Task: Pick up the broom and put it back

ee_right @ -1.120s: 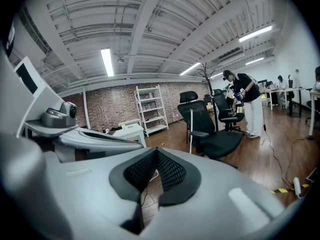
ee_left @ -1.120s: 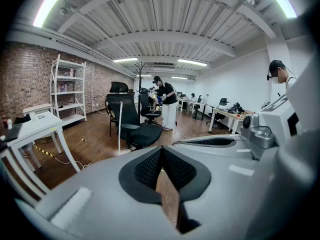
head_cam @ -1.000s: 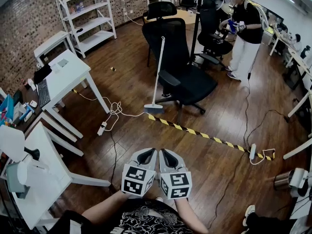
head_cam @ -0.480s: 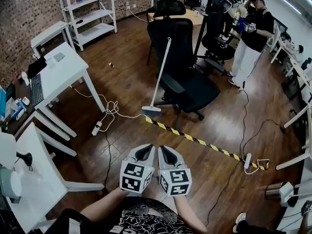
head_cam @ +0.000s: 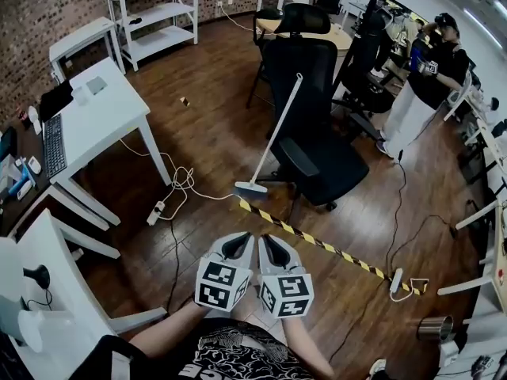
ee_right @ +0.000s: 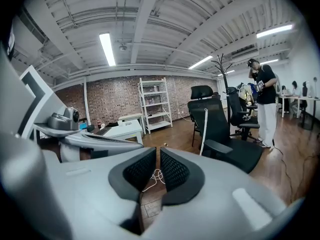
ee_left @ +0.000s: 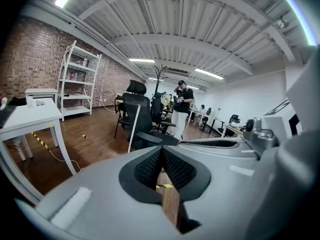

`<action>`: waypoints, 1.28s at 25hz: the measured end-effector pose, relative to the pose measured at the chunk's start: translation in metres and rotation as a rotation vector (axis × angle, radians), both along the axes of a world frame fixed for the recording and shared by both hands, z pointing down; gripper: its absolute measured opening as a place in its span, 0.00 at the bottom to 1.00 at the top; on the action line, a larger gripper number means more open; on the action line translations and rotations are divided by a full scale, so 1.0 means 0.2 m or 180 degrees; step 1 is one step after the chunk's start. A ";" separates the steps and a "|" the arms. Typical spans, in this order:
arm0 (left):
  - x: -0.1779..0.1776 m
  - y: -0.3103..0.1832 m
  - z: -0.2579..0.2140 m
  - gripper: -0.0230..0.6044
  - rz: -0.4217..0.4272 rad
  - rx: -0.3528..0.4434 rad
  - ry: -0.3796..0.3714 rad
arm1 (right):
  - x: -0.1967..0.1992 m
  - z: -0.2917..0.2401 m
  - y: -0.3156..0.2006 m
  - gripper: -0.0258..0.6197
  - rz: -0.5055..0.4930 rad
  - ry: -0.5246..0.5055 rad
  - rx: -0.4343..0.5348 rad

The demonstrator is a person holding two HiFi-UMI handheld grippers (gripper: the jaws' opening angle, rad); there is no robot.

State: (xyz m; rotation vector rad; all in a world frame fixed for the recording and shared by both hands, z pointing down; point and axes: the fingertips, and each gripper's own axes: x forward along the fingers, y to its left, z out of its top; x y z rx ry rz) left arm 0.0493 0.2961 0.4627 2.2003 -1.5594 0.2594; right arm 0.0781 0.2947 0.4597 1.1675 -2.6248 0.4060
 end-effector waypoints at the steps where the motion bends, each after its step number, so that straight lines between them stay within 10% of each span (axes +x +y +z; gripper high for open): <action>1: -0.04 -0.04 0.00 0.04 0.0000 0.0001 0.0012 | -0.04 0.00 -0.04 0.05 0.0000 0.0010 0.0006; 18: -0.38 -0.42 0.05 0.04 0.0044 -0.0003 0.0114 | -0.36 0.03 -0.44 0.09 0.0057 0.0068 -0.0008; 32: -0.27 -1.15 0.05 0.04 -0.0003 -0.0013 -0.0036 | -0.26 0.01 -1.18 0.09 -0.0009 -0.0044 0.0077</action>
